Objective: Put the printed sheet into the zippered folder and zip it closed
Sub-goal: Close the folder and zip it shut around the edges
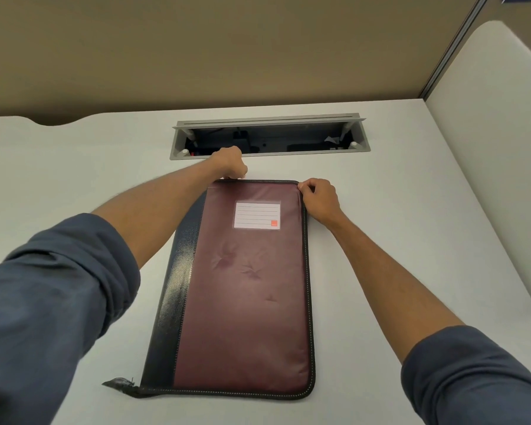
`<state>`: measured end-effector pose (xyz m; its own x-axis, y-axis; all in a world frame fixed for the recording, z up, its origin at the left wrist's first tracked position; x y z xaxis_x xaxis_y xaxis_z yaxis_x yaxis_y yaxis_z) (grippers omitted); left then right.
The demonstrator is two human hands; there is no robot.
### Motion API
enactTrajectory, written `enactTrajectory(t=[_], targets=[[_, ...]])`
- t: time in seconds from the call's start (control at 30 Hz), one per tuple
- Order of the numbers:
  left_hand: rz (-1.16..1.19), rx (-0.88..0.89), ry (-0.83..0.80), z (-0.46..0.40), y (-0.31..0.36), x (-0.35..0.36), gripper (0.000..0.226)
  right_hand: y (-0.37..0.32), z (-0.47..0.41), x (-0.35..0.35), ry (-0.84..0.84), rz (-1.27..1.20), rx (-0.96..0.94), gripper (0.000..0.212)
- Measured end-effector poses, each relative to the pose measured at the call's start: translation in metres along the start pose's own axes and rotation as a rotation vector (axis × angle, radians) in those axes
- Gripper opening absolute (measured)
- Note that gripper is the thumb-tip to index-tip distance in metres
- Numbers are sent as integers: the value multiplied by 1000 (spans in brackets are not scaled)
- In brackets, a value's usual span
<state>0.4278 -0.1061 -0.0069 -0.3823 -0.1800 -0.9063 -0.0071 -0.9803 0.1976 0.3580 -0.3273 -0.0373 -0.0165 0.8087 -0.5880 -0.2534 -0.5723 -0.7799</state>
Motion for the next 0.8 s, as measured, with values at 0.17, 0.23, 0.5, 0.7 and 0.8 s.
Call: enactTrajectory(t=[0.17, 0.23, 0.5, 0.7, 0.8], targets=[[-82, -1, -37, 6, -7, -2, 14, 0, 1, 1, 2, 14, 1, 28], [-105, -16, -46, 6, -14, -5, 15, 0, 1, 1, 2, 19, -3, 28], [-90, -28, -43, 8, -21, -5, 15, -1, 1, 1, -16, 25, -9, 28], [53, -20, -117, 6, -27, -2, 25, -3, -5, -2, -56, 3, 10, 26], [93, -15, -187, 8, -27, -1, 18, -18, -5, 1, -14, 117, -23, 28]])
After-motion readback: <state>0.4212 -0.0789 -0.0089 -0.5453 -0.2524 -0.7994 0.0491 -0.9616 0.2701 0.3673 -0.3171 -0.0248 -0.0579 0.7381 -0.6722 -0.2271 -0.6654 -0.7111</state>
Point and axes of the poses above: each hand's wrist, its own z-axis away from the middle knuckle, its own x-axis out of the palm, y = z × x, the point moved 8 cm from there along -z, towards the middle knuckle, and after that the axes turned 6 degrees about x, right-handed, at the moved point
